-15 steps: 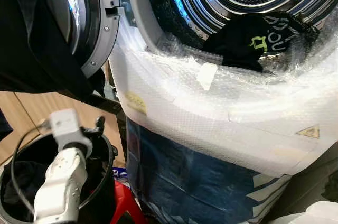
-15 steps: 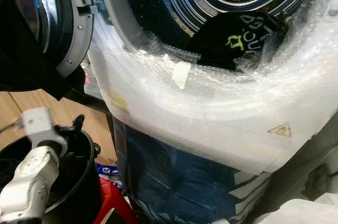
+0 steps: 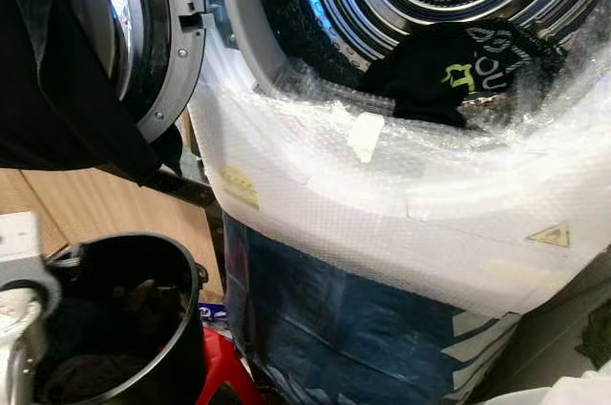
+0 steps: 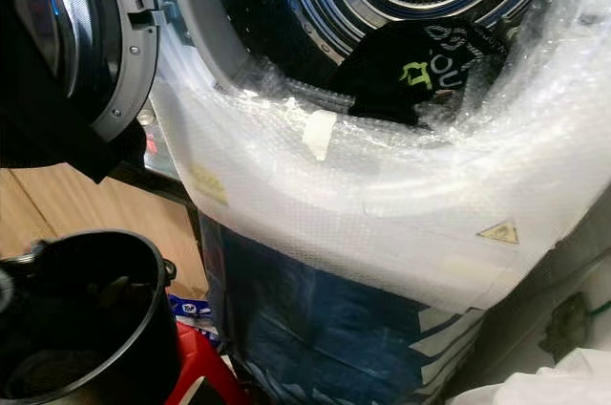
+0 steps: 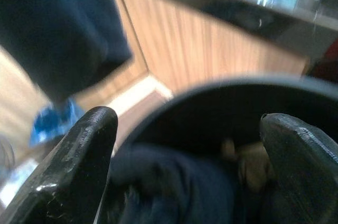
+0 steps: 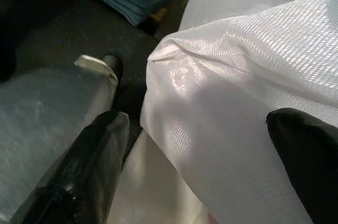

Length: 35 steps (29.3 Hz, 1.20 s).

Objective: Clothes washing

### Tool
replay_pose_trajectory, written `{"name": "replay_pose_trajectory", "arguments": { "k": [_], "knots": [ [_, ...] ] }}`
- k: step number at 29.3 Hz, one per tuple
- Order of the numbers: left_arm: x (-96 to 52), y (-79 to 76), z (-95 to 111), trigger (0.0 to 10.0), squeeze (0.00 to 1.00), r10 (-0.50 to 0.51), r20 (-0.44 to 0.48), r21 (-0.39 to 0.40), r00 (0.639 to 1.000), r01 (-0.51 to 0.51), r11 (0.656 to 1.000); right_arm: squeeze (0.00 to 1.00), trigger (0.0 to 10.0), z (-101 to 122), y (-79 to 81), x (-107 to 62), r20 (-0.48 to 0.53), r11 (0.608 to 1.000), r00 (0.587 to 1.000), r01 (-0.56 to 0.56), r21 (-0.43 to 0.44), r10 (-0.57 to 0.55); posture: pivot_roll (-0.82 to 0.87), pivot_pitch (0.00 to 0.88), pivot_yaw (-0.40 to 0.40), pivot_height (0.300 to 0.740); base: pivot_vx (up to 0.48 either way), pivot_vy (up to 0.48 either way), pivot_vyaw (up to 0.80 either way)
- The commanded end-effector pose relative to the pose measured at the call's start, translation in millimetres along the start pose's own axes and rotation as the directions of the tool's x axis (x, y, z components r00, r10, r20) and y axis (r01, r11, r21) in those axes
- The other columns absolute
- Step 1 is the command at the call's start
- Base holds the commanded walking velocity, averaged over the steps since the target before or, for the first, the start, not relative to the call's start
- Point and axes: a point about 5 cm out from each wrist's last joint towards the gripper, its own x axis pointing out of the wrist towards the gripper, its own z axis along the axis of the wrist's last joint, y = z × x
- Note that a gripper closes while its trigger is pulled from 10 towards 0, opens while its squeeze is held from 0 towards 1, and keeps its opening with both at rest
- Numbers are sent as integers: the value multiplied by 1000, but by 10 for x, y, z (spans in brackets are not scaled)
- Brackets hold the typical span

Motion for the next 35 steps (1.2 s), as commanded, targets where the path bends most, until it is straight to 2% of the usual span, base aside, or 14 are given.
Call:
{"name": "replay_pose_trajectory", "arguments": {
  "k": [1, 3, 8, 12, 19, 22, 23, 26, 27, 35],
  "knots": [
    [17, -27, -118, 10000, 1000, -39, -72, -37, 997, 37, 999, 0, 10000, 32, -6, 0, 9, 1000, 1000, 4, 26, -4, 69, 100, 21, 740, 0, 0, 0],
    [38, 9, -181, 10000, 1000, -23, -109, -46, 994, 18, 999, 0, 10000, 70, -7, 0, 22, 1000, 1000, 2, 13, -2, 68, 95, 22, 740, 0, 0, 0],
    [124, 106, -367, 10000, 1000, 20, -164, -6, 986, -21, 1000, 0, 10000, 128, 7, -3, 30, 1000, 1000, 2, 25, -3, 58, 99, 31, 740, 0, 0, 0],
    [98, 118, -385, 10000, 1000, 5, -172, 2, 985, -4, 1000, 0, 10000, 150, 36, -5, 49, 1000, 999, -13, -2, 13, 58, 104, 33, 740, 0, 0, 0],
    [98, 240, -428, 10000, 1000, 69, -195, 33, 978, -64, 997, 0, 10000, 40, 40, -1, 19, 1000, 1000, -15, -17, 16, 69, 108, 39, 740, 0, 0, 0],
    [94, 281, -427, 10000, 1000, 85, -186, 61, 979, -75, 995, 0, 10000, 23, 43, -1, 18, 1000, 1000, -16, -14, 17, 68, 103, 41, 740, 0, 0, 0],
    [98, 289, -401, 10000, 1000, 91, -164, 112, 982, -73, 991, 0, 10000, 15, 45, -1, 18, 999, 1000, -20, -27, 20, 69, 101, 42, 740, 0, 0, 0],
    [104, 282, -417, 10000, 1000, 99, -173, 88, 980, -85, 993, 0, 10000, -3, 48, -1, 17, 999, 1000, -22, -33, 23, 68, 92, 45, 740, 0, 0, 0],
    [109, 274, -417, 10000, 1000, 94, -171, 108, 981, -76, 991, 0, 10000, -8, 46, -1, 16, 999, 1000, -22, -32, 22, 68, 92, 45, 740, 0, 0, 0],
    [122, 177, -490, 10000, 1000, 68, -197, 105, 978, -48, 993, 0, 10000, 60, 54, -2, 41, 999, 999, -28, -43, 30, 51, 66, 58, 740, 0, 0, 0]
  ]
}}
